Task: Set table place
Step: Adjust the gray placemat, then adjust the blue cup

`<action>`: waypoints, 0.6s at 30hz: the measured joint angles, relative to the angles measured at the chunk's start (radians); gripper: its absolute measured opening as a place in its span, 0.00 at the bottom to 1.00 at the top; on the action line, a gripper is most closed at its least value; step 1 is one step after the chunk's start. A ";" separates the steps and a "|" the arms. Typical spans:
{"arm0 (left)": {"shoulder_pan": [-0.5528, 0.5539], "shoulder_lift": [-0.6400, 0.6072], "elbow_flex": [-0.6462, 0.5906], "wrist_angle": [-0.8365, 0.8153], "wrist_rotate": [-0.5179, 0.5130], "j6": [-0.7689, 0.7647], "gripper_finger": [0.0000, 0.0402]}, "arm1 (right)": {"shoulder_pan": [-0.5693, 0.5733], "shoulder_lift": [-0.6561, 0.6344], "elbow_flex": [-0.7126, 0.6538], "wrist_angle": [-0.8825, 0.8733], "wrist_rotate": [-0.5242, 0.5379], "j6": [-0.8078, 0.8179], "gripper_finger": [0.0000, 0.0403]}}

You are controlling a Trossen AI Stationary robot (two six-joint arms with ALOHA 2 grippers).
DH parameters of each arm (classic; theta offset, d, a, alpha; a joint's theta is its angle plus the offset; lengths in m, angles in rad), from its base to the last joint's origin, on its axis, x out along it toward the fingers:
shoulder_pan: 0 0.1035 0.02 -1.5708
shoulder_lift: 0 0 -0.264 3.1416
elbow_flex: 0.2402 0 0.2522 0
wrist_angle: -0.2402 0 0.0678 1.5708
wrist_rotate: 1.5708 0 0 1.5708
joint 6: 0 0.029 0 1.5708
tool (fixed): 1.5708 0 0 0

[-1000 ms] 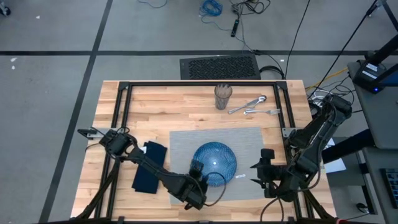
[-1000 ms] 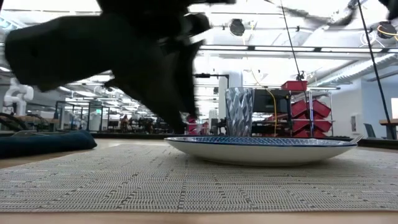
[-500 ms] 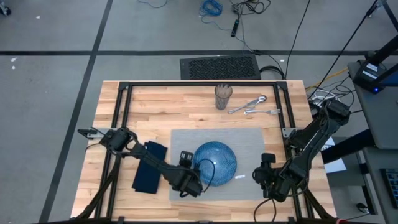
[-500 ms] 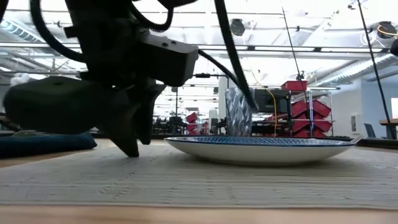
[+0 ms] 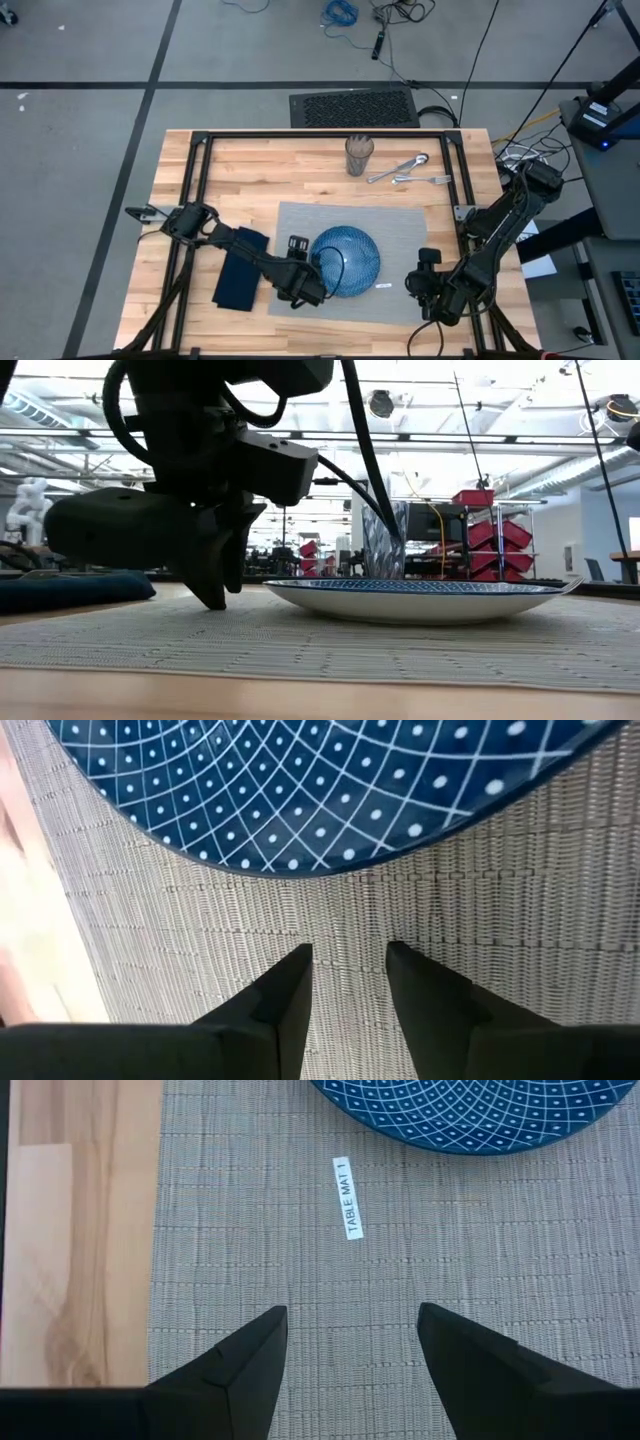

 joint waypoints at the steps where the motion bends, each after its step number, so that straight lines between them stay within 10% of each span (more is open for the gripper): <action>1: 0.000 -0.005 -0.001 0.001 0.000 0.000 0.30 | 0.000 0.001 0.000 0.001 0.000 0.000 0.53; 18: -0.068 -0.342 -0.005 0.020 -0.139 -0.174 0.30 | -0.004 0.003 0.000 0.014 0.070 -0.040 0.53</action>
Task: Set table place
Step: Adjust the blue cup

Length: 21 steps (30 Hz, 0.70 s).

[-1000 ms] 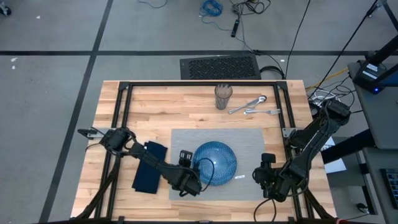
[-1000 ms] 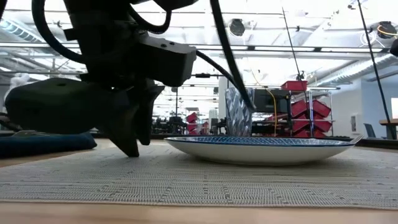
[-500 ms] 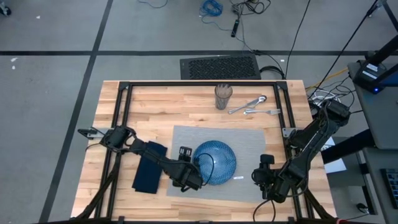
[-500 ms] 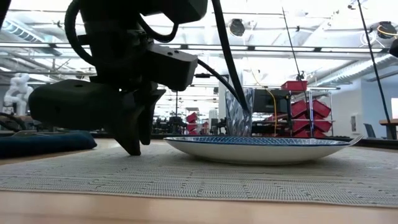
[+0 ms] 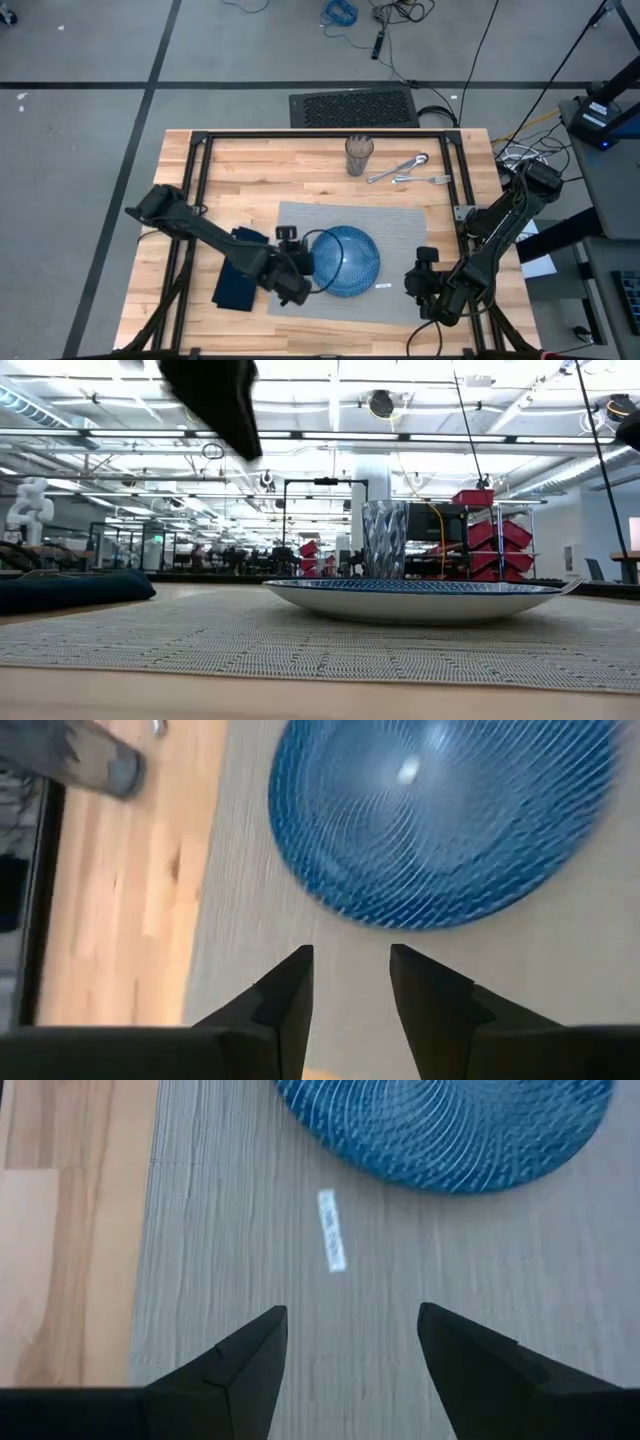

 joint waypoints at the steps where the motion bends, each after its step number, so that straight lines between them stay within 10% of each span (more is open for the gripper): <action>1: -0.019 -0.021 0.001 0.005 -0.005 -0.019 0.30 | 0.000 0.000 0.000 0.003 0.019 0.000 0.53; 21: -0.400 -0.090 0.001 0.322 -0.633 0.015 0.30 | -0.062 -0.010 0.060 0.201 0.641 -0.401 0.53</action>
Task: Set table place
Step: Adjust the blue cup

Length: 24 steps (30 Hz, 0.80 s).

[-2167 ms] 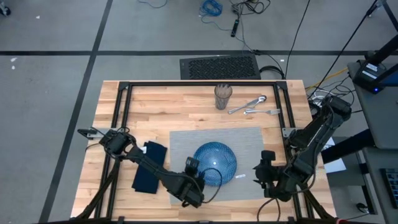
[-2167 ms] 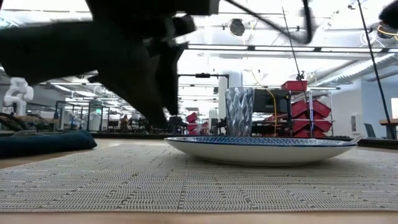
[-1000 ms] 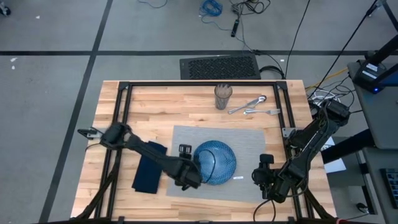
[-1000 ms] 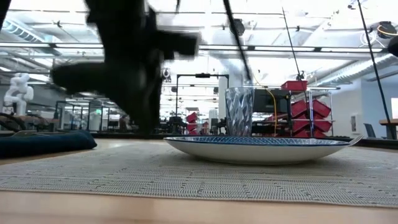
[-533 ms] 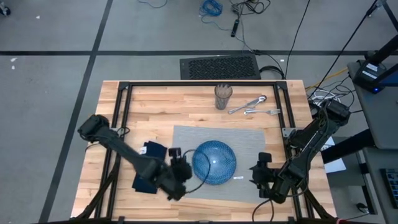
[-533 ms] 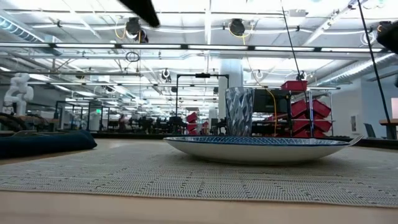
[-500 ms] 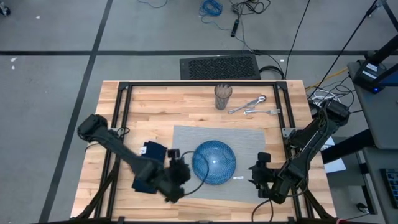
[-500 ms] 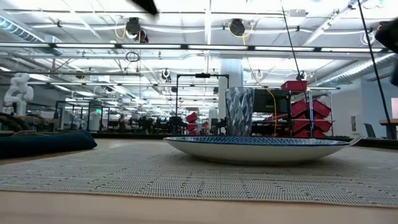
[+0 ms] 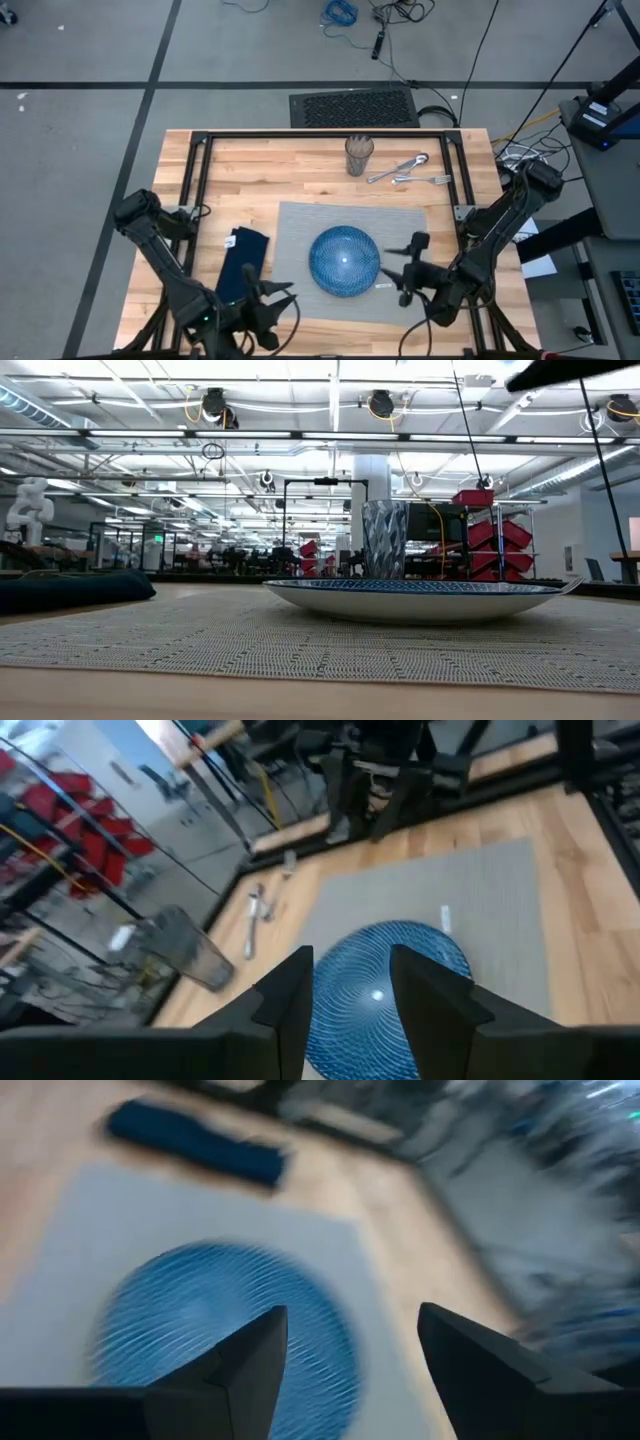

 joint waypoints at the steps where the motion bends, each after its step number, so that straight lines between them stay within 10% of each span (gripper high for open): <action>1: -0.006 0.000 0.000 0.000 -0.010 0.000 0.30 | -0.007 -0.006 0.006 -0.011 0.051 -0.009 0.53; 6: -0.016 0.000 0.000 -0.010 -0.015 -0.028 0.30 | -0.035 -0.034 0.017 -0.012 0.224 -0.017 0.53; 24: -0.016 0.000 0.000 -0.028 -0.015 -0.053 0.30 | -0.042 -0.041 0.017 0.010 0.225 -0.018 0.53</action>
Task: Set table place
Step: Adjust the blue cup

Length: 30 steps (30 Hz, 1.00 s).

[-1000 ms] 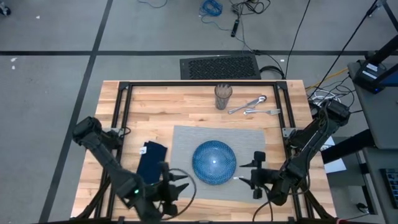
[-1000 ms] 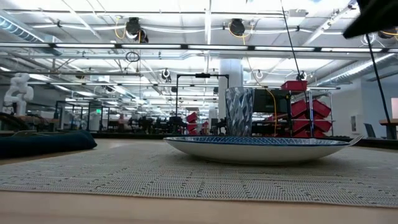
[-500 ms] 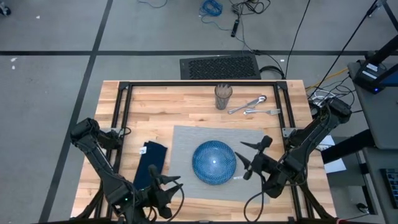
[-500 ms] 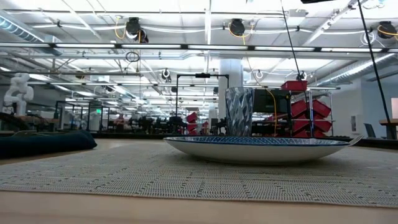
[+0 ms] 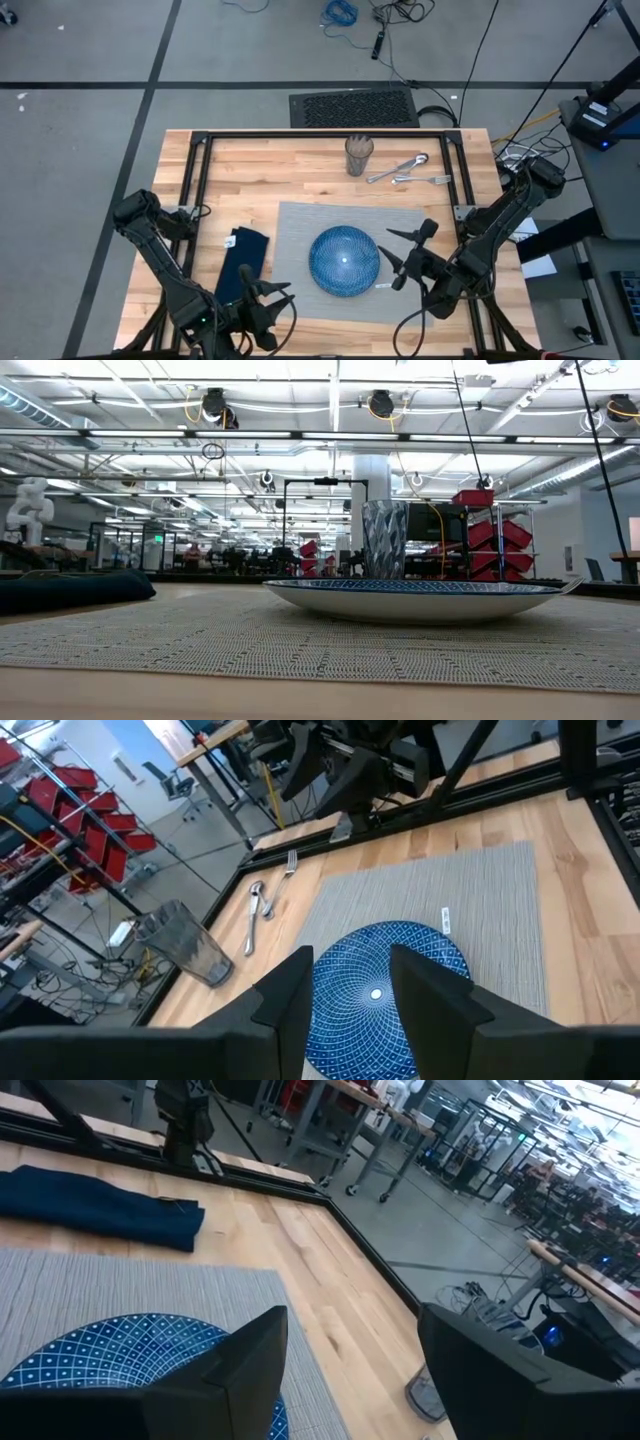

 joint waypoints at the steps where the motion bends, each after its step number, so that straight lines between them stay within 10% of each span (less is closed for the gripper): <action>1: 0.000 0.000 0.000 0.000 0.000 0.000 0.30 | 0.000 0.000 0.000 0.000 0.000 -0.003 0.53; 30: 0.015 0.029 0.000 0.001 -0.001 0.000 0.30 | 0.000 0.000 0.000 -0.014 -0.037 -0.008 0.53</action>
